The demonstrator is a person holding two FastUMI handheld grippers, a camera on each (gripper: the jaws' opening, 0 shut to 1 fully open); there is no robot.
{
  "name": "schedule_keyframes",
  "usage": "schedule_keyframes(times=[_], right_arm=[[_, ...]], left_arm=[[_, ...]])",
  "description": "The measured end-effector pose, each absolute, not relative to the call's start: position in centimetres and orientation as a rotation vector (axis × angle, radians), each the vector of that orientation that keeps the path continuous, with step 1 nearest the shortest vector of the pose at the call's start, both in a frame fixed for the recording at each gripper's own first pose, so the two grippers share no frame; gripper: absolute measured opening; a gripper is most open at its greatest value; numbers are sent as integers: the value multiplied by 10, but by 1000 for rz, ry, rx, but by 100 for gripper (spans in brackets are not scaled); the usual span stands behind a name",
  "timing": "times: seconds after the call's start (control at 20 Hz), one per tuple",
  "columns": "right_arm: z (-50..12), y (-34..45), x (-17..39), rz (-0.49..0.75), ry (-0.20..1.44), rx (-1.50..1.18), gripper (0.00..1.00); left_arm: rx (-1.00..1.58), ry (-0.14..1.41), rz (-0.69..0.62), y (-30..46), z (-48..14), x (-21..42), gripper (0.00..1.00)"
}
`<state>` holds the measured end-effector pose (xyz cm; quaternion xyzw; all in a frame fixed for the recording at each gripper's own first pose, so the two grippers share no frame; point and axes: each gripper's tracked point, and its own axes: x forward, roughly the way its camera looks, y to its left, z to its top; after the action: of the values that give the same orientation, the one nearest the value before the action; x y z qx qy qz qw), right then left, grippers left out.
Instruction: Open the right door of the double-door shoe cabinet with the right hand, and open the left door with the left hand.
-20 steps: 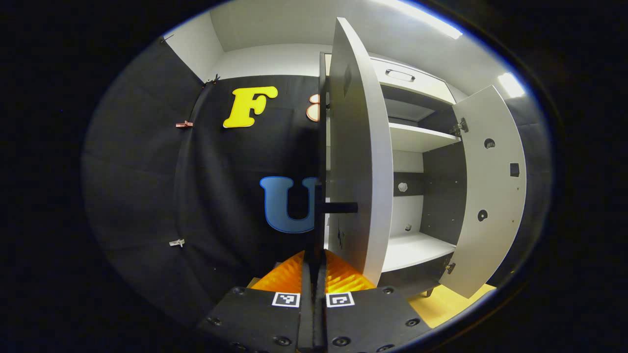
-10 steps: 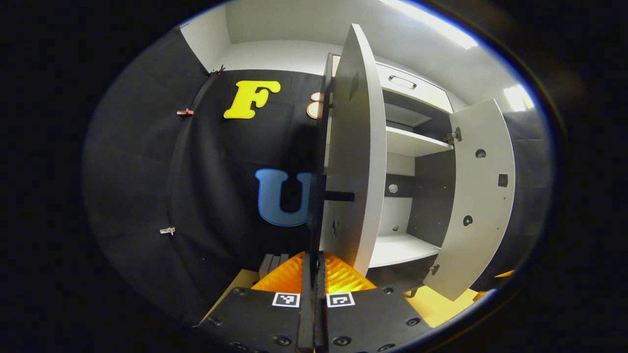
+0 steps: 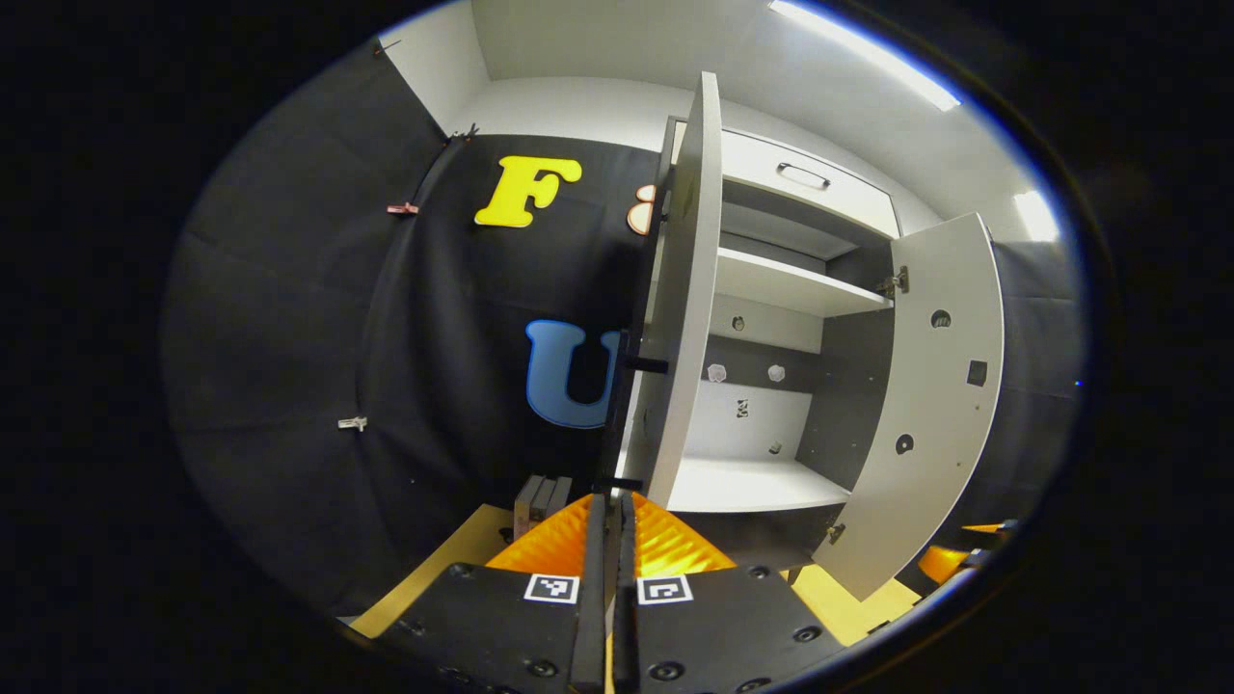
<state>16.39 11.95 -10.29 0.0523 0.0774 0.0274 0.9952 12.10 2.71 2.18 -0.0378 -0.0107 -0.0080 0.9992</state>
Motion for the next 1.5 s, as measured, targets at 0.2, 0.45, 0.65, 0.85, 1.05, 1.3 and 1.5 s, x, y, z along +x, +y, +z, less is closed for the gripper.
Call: schedule_keyframes(times=[0.2, 0.45, 0.65, 0.85, 1.05, 1.3, 1.5], right_arm=[[-92, 116, 171, 13, 100, 137, 98], [-85, 101, 175, -35, 48, 93, 98], [-89, 105, 170, -22, 70, 105, 98], [-90, 107, 169, -30, 76, 122, 98], [-86, 105, 175, -34, 48, 118, 98], [-84, 106, 178, -33, 34, 118, 98], [-85, 106, 177, -26, 38, 115, 98]], left_arm=[[-10, -43, 21, 16, 8, 100, 22], [34, -24, 25, -4, -23, 76, 72], [34, 16, 11, -18, -43, 71, 95], [69, 3, -7, -29, -40, 74, 95], [68, -1, -37, -41, -39, 81, 95], [83, -2, -30, -41, -41, 83, 95], [92, 16, -21, -43, -46, 87, 95]])
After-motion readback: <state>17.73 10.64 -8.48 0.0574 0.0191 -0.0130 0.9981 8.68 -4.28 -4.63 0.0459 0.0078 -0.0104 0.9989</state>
